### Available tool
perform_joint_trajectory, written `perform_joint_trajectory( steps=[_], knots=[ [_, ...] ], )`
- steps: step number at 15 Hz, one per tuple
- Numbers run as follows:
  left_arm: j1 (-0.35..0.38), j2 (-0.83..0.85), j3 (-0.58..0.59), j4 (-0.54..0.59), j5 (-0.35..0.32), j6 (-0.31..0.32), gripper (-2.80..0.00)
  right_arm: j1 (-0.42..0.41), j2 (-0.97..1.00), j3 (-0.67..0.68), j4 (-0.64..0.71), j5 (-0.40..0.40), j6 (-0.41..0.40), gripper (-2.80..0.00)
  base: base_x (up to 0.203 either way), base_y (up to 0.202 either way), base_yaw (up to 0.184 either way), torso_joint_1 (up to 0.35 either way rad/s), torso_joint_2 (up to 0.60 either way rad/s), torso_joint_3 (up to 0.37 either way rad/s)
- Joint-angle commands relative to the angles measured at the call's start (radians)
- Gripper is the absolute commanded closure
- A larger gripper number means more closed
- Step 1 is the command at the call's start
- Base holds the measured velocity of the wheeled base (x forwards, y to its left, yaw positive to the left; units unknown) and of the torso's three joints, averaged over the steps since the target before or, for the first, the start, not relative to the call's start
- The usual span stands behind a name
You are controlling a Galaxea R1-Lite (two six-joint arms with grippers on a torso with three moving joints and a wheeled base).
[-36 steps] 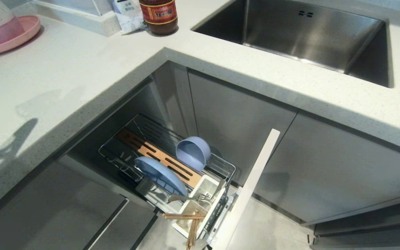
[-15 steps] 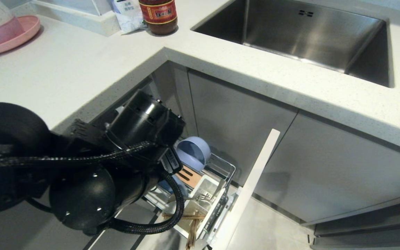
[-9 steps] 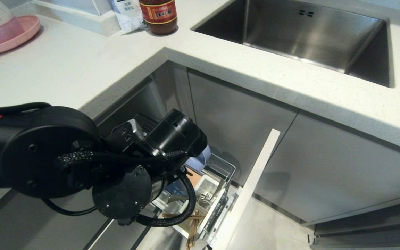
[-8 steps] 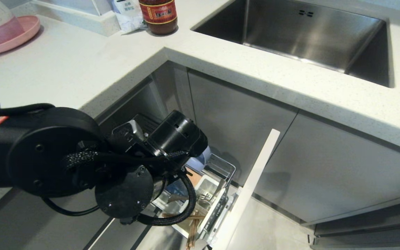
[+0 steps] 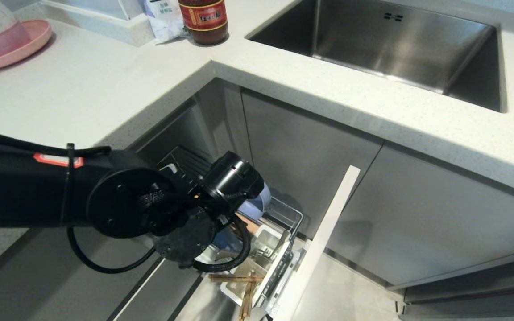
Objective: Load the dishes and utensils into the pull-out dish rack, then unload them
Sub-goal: Take the plate out of the cupboard
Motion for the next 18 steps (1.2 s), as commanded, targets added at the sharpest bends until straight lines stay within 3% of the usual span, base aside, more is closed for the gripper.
perform_joint_trajectory(
  steps=[1, 4, 13, 14, 15, 18],
  knots=[
    [0.016, 0.045, 0.003, -0.029, 0.004, -0.007, -2.8, 0.001, -0.004, 0.002, 0.0, 0.0, 0.0, 0.0, 0.0, 0.0, 0.0, 0.0, 0.0, 0.0],
    [0.034, 0.078, 0.017, -0.091, 0.003, -0.007, -2.8, 0.001, -0.004, 0.002, 0.0, 0.0, 0.0, 0.0, 0.0, 0.0, 0.0, 0.0, 0.0, 0.0],
    [0.044, 0.084, 0.024, -0.107, 0.004, -0.005, -2.8, 0.0, -0.003, 0.002, 0.0, 0.0, 0.0, 0.0, 0.0, 0.0, 0.0, 0.0, 0.0, 0.0],
    [0.044, 0.084, 0.024, -0.107, 0.004, -0.004, -0.72, 0.001, -0.004, 0.002, 0.0, 0.0, 0.0, 0.0, 0.0, 0.0, 0.0, 0.0, 0.0, 0.0],
    [0.044, 0.084, 0.026, -0.107, 0.004, -0.005, 0.0, 0.001, -0.003, 0.002, 0.0, 0.0, 0.0, 0.0, 0.0, 0.0, 0.0, 0.0, 0.0, 0.0],
    [0.044, 0.082, 0.029, -0.107, 0.004, -0.004, 0.0, 0.001, -0.003, 0.002, 0.0, 0.0, 0.0, 0.0, 0.0, 0.0, 0.0, 0.0, 0.0, 0.0]
  ],
)
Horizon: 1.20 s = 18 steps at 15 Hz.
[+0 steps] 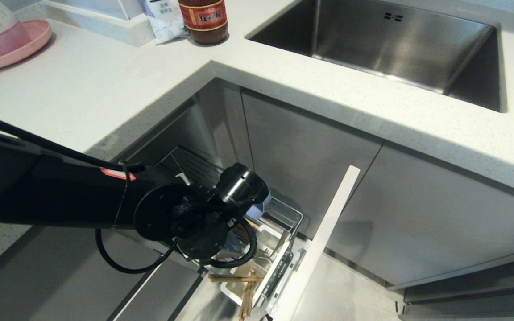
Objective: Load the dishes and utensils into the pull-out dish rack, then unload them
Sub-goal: Take the plate out of the cupboard
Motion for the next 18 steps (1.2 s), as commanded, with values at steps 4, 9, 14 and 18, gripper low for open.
perform_joint_trajectory(
  steps=[4, 9, 14, 18],
  knots=[
    [-0.003, -0.007, 0.001, 0.002, 0.006, -0.007, 0.0, 0.001, -0.004, 0.002, 0.0, 0.0, 0.0, 0.0, 0.0, 0.0, 0.0, 0.0, 0.0, 0.0],
    [-0.006, -0.014, 0.001, 0.002, 0.006, -0.009, 0.0, 0.001, -0.004, 0.002, 0.0, 0.0, 0.0, 0.0, 0.0, 0.0, 0.0, 0.0, 0.0, 0.0],
    [-0.021, -0.072, 0.001, 0.002, 0.009, -0.008, 0.0, 0.0, -0.004, 0.002, 0.0, 0.0, 0.0, 0.0, 0.0, 0.0, 0.0, 0.0, 0.0, 0.0],
    [-0.044, -0.123, 0.001, 0.003, 0.012, 0.0, 0.0, 0.001, -0.004, 0.002, 0.0, 0.0, 0.0, 0.0, 0.0, 0.0, 0.0, 0.0, 0.0, 0.0]
  ],
)
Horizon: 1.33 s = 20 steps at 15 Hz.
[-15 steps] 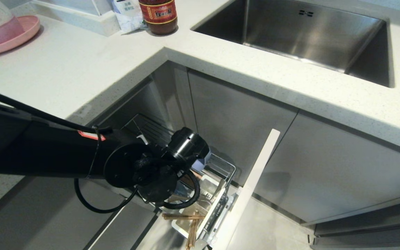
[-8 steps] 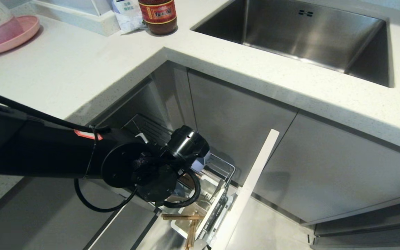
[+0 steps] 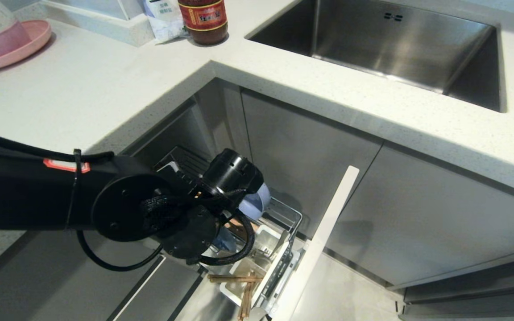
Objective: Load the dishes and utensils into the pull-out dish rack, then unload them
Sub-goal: Take the plate out of the cupboard
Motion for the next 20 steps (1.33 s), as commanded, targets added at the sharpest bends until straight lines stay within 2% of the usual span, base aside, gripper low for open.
perform_joint_trajectory(
  steps=[1, 7, 14, 20],
  knots=[
    [-0.011, -0.041, 0.0, 0.002, 0.006, -0.006, 0.0, 0.0, -0.003, 0.002, -0.001, 0.0, 0.0, 0.0, 0.0, 0.0, 0.0, 0.0, 0.0, 0.0],
    [-0.064, -0.134, -0.004, 0.013, 0.041, 0.003, 0.0, 0.0, -0.004, 0.002, -0.001, 0.0, 0.0, 0.0, 0.0, 0.0, 0.0, 0.0, 0.0, 0.0],
    [-0.227, -0.326, -0.025, 0.011, 0.044, 0.157, 0.0, 0.0, -0.004, 0.002, -0.001, 0.0, 0.0, 0.0, 0.0, 0.0, 0.0, 0.0, 0.0, 0.0],
    [-0.308, -0.486, -0.033, 0.009, 0.043, 0.288, 0.0, 0.0, -0.004, 0.002, -0.001, 0.0, 0.0, 0.0, 0.0, 0.0, 0.0, 0.0, 0.0, 0.0]
  ],
)
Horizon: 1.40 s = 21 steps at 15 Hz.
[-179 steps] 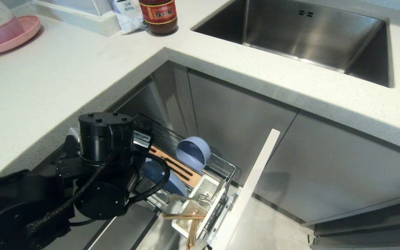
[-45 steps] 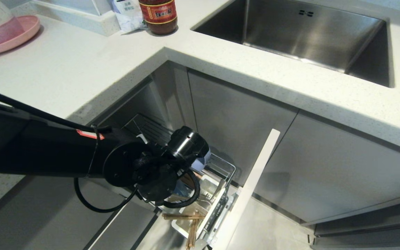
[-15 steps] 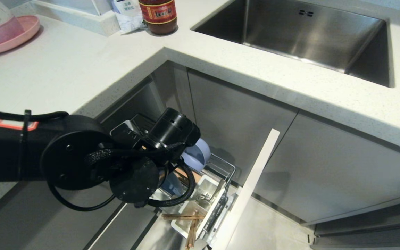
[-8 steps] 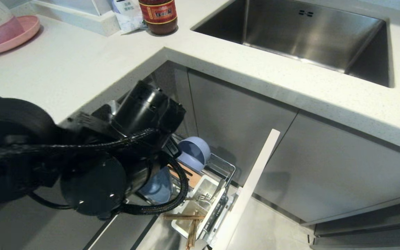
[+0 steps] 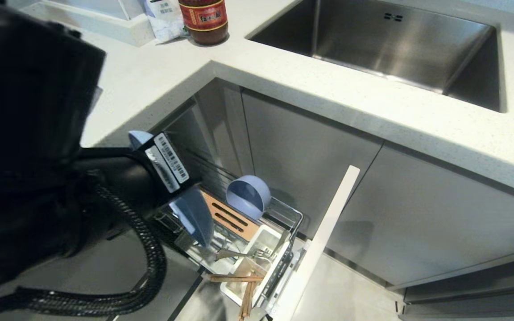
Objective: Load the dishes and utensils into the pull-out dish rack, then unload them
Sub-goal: Take the plate out of the cupboard
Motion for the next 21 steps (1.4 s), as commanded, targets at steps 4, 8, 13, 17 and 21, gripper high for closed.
perform_joint_trajectory(
  steps=[4, 8, 13, 17, 21],
  knots=[
    [-0.043, -0.157, -0.031, -0.003, 0.002, 0.115, 0.0, 0.001, -0.003, 0.002, 0.0, 0.0, 0.0, 0.0, 0.0, 0.0, 0.0, 0.0, 0.0, 0.0],
    [-0.047, -0.226, -0.058, -0.006, -0.049, 0.189, 0.0, 0.0, -0.004, 0.002, 0.0, 0.0, 0.0, 0.0, 0.0, 0.0, 0.0, 0.0, 0.0, 0.0],
    [-0.046, -0.281, -0.063, -0.007, -0.105, 0.25, 0.0, 0.001, -0.003, 0.002, 0.0, 0.0, 0.0, 0.0, 0.0, 0.0, 0.0, 0.0, 0.0, 0.0],
    [-0.043, -0.324, -0.063, -0.071, -0.105, 0.313, 0.0, 0.0, -0.003, 0.002, 0.0, 0.0, 0.0, 0.0, 0.0, 0.0, 0.0, 0.0, 0.0, 0.0],
    [0.013, -0.375, -0.066, -0.149, -0.104, 0.435, 0.0, 0.0, -0.004, 0.002, 0.0, 0.0, 0.0, 0.0, 0.0, 0.0, 0.0, 0.0, 0.0, 0.0]
  ],
)
